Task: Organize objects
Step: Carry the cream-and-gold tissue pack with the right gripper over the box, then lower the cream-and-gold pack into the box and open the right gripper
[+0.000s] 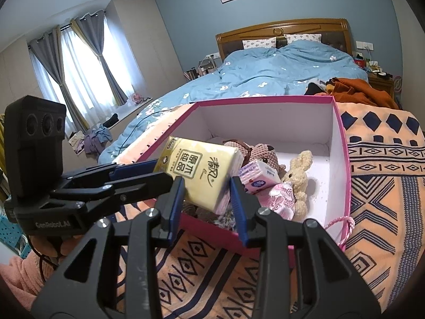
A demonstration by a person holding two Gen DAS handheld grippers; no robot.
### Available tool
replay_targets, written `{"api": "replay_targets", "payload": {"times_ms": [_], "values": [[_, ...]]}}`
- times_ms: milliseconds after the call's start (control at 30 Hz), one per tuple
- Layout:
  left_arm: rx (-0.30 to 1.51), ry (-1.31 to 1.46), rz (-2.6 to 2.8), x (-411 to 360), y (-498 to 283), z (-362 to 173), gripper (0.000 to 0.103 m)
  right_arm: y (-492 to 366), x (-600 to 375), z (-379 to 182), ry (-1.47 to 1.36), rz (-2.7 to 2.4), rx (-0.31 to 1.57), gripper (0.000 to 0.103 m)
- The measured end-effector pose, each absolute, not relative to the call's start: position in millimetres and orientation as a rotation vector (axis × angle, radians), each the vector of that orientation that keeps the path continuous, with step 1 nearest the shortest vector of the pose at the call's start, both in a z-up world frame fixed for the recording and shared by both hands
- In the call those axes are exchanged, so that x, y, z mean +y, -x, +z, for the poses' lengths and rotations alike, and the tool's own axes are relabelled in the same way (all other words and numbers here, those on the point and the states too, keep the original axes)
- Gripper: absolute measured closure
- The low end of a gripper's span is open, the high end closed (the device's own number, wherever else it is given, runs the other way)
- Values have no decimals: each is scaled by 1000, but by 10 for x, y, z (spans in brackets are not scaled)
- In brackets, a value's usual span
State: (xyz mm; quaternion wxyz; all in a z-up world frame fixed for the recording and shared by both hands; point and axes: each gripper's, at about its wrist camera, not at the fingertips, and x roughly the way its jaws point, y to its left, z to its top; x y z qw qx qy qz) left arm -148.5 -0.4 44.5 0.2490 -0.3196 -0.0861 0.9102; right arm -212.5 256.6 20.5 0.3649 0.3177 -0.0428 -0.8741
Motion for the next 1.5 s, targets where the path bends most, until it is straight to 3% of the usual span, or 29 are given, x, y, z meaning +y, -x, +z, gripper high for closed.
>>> {"api": "replay_targets", "payload": {"times_ms": [1500], "values": [[-280,986,2460,-40,1756,139,60,2372,2439,-82,-923,-2271,-97,65]]}}
